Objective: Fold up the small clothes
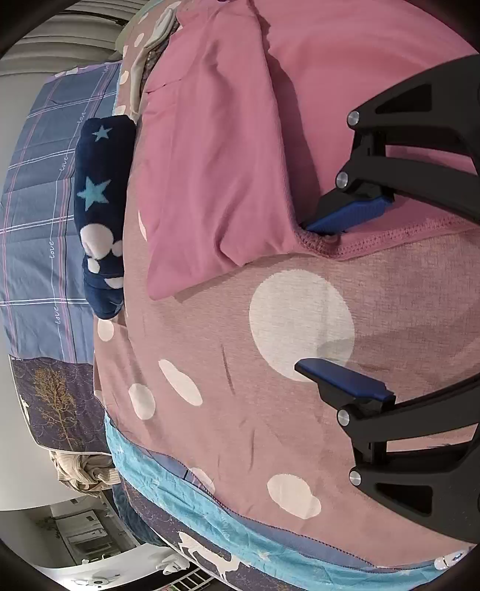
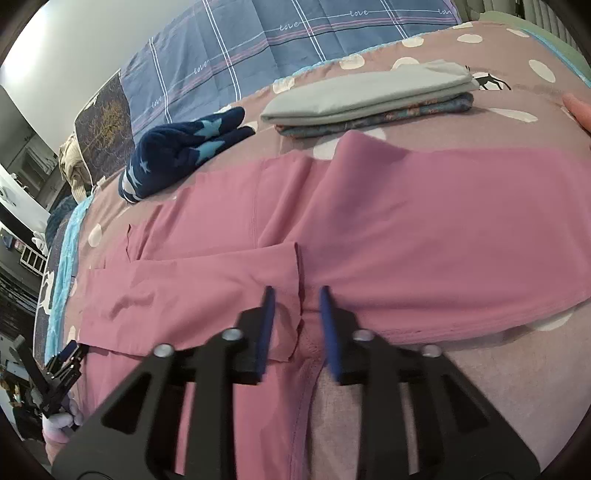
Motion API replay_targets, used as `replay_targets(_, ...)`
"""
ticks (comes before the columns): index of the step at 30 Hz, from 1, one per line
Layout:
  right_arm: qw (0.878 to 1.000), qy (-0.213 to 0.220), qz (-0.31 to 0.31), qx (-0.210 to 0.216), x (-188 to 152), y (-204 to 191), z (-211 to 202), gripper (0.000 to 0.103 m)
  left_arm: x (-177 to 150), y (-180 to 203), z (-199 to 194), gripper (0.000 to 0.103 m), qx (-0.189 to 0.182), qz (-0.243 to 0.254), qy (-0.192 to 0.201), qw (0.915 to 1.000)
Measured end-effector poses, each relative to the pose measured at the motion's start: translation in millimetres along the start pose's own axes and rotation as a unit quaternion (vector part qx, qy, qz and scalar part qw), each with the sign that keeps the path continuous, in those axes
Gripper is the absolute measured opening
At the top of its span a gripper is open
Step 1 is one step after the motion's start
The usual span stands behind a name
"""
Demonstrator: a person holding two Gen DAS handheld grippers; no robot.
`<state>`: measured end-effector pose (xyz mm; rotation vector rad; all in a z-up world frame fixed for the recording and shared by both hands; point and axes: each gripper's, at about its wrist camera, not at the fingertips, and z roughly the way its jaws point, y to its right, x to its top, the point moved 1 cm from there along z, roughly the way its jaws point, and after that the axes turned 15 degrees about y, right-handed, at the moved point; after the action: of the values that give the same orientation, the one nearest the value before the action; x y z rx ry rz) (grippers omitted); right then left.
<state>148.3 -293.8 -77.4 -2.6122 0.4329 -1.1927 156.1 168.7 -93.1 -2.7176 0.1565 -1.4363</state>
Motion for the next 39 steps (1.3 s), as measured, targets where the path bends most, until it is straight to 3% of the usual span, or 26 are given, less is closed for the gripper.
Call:
replay_targets(5, 0.999, -0.001, -0.035, 0.017, 12.5, -16.8, -1.7, 0.046, -2.0, 0.0, 0.8, 0.07, 0.003, -0.003, 0.001, 1.0)
replay_targets(8, 0.998, -0.024, -0.063, -0.014, 14.3, -23.4, 20.1, 0.046, -2.2, -0.5, 2.4, 0.071, 0.003, -0.005, -0.001, 1.0)
replay_targets(9, 0.997, -0.034, -0.063, -0.022, 13.6, -23.8, 27.1, 0.041, -2.3, -0.9, 3.0, 0.072, 0.003, -0.006, -0.002, 1.0)
replay_targets(10, 0.996, -0.044, -0.065, -0.03, 11.9, -24.4, 36.0, 0.028, -2.5, -1.3, 3.1, 0.072, 0.003, -0.007, -0.002, 1.0)
replay_targets(11, 0.996, -0.044, -0.068, -0.033, 10.7, -25.0, 40.2, 0.003, -2.4, -1.8, 3.0, 0.072, 0.003, -0.008, -0.001, 1.0)
replay_targets(12, 0.997, -0.026, -0.071, -0.034, 11.3, -29.0, 34.7, 0.002, -2.4, -2.1, 2.7, 0.072, 0.006, -0.009, 0.001, 0.9999)
replay_targets(15, 0.992, 0.087, -0.088, 0.007, 25.0, -48.5, -8.3, 0.002, -3.2, -2.3, 1.7, 0.072, 0.016, -0.008, 0.005, 0.9998)
replay_targets(16, 0.99, 0.103, -0.097, -0.013, 30.8, -48.5, -10.1, 0.002, -3.1, -1.6, 2.3, 0.072, 0.018, -0.006, 0.004, 0.9998)
replay_targets(19, 0.991, 0.038, -0.099, -0.079, 32.5, -30.8, 27.7, 0.003, -3.0, 1.4, 2.7, 0.072, 0.028, 0.005, 0.004, 0.9996)
replay_targets(22, 0.99, 0.031, -0.08, -0.108, 27.0, -16.8, 33.0, 0.007, -3.3, -2.8, 1.4, 0.072, 0.024, -0.006, 0.007, 0.9997)
replay_targets(24, 0.993, 0.046, -0.064, -0.085, 22.8, -19.1, 20.3, 0.022, -3.6, -5.9, 0.4, 0.072, 0.019, -0.014, 0.007, 0.9997)
replay_targets(26, 0.994, 0.052, -0.073, -0.065, 19.1, -26.2, 9.8, 0.024, -2.3, -7.9, -3.7, 0.071, 0.007, -0.022, 0.013, 0.9996)
replay_targets(28, 0.993, 0.054, -0.105, -0.032, 12.0, -45.9, -4.6, 0.025, -0.5, -12.5, -13.8, 0.069, -0.035, -0.047, 0.02, 0.9981)
replay_targets(30, 0.99, 0.052, -0.132, -0.002, 4.6, -64.4, -13.2, 0.031, 3.7, -22.1, -29.3, 0.066, -0.106, -0.091, 0.035, 0.9896)
replay_targets(32, 0.987, 0.043, -0.152, 0.033, -2.3, -84.3, -15.5, 0.033, 15.6, -32.6, -40.4, 0.06, -0.144, -0.118, 0.055, 0.9811)
replay_targets(35, 0.977, 0.019, -0.193, 0.085, -24.1, -125.3, -11.2, 0.033, 37.2, -35.1, -26.4, 0.052, -0.13, -0.116, 0.057, 0.9831)
replay_targets(39, 0.961, -0.003, -0.248, 0.121, -63.6, -171.4, -4.9, 0.038, 60.4, -25.8, 41.7, 0.049, -0.109, -0.105, 0.001, 0.9885)
